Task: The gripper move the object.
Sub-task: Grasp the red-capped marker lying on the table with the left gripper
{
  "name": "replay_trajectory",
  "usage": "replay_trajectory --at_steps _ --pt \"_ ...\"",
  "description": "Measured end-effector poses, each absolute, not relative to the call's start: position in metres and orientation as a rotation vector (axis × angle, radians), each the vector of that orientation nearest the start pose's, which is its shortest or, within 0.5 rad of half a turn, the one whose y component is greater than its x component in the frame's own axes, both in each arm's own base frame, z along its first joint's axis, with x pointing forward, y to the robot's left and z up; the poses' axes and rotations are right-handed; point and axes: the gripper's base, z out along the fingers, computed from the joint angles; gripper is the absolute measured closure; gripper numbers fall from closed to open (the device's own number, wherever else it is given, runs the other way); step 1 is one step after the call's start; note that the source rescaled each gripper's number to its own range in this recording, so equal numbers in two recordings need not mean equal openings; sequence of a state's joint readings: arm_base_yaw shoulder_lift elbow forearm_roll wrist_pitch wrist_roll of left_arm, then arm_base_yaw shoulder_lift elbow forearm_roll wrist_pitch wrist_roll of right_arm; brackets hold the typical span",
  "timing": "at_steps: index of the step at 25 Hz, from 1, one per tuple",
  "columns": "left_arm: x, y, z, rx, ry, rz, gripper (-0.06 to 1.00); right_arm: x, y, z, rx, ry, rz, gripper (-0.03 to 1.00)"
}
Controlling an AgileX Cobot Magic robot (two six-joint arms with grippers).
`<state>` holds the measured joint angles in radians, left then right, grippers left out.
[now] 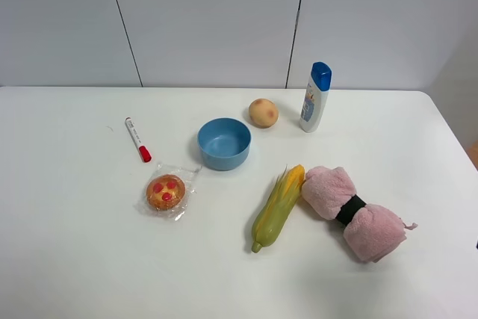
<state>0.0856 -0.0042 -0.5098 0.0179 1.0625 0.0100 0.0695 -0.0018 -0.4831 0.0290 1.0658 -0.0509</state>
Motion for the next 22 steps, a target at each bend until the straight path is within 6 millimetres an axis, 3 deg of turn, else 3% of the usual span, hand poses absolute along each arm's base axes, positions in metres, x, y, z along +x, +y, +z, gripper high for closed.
replay_trajectory --at_steps 1,22 --pt "-0.0069 0.0008 0.2798 -0.078 2.031 0.081 0.05 -0.0036 0.0021 0.2722 -0.125 2.061 0.046 -0.03" --pt "-0.0069 0.0013 0.2798 -0.088 2.031 0.083 0.05 -0.0036 0.0021 0.2722 -0.125 2.061 0.046 -0.03"
